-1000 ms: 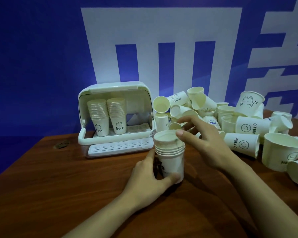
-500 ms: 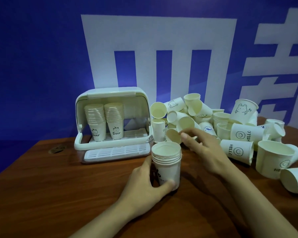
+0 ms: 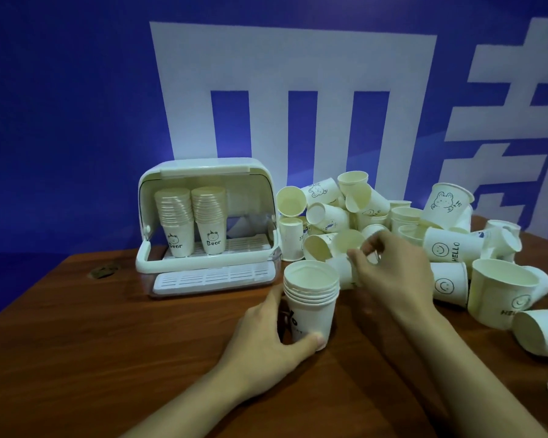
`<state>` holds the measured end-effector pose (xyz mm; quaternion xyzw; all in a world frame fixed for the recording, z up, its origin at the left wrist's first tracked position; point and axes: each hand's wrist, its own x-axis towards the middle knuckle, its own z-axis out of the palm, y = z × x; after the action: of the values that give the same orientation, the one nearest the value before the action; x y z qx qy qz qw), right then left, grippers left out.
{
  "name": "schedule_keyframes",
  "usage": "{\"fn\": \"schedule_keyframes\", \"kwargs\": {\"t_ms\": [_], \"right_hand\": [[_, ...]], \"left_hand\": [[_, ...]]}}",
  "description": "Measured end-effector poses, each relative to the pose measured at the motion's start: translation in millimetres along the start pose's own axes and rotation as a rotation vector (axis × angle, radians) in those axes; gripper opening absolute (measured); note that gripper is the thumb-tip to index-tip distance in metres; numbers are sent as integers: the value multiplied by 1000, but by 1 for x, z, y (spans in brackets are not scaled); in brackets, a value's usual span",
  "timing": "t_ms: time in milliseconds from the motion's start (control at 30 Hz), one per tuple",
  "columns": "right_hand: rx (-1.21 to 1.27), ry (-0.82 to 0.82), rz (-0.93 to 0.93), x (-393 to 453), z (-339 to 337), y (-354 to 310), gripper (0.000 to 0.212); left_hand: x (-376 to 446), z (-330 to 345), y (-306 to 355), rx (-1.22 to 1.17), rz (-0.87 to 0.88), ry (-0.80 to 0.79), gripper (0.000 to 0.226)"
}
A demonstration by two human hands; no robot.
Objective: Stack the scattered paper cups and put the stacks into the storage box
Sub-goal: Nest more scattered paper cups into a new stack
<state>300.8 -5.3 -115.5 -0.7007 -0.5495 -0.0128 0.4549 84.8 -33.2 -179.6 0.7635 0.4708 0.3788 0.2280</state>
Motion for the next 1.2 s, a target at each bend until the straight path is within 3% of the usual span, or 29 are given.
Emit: {"fn": "schedule_keyframes", "kwargs": {"t_ms": [100, 267, 400, 567, 667, 833, 1067, 1200], "right_hand": [[212, 9, -114, 0, -7, -16, 41], [384, 40, -371, -3, -13, -23, 35], [490, -2, -422, -5, -16, -25, 48], [484, 27, -565, -5, -23, -32, 16], [582, -89, -582, -7, -21, -35, 12], [665, -270, -439, -15, -21, -38, 58], [677, -297, -428, -10, -26, -32, 69], [609, -380, -479, -10, -29, -28, 80]], "left_hand": [[1, 0, 1, 2, 1, 7, 77], [2, 0, -1, 22, 3, -7, 77], [1, 1, 0, 15, 8, -24, 74], [2, 0, 0, -10, 5, -18, 70], [2, 0, 0, 7, 7, -22, 69], [2, 1, 0, 13, 6, -28, 70], [3, 0, -1, 13, 30, -31, 78], [2, 0, -1, -1, 21, -32, 65]]}}
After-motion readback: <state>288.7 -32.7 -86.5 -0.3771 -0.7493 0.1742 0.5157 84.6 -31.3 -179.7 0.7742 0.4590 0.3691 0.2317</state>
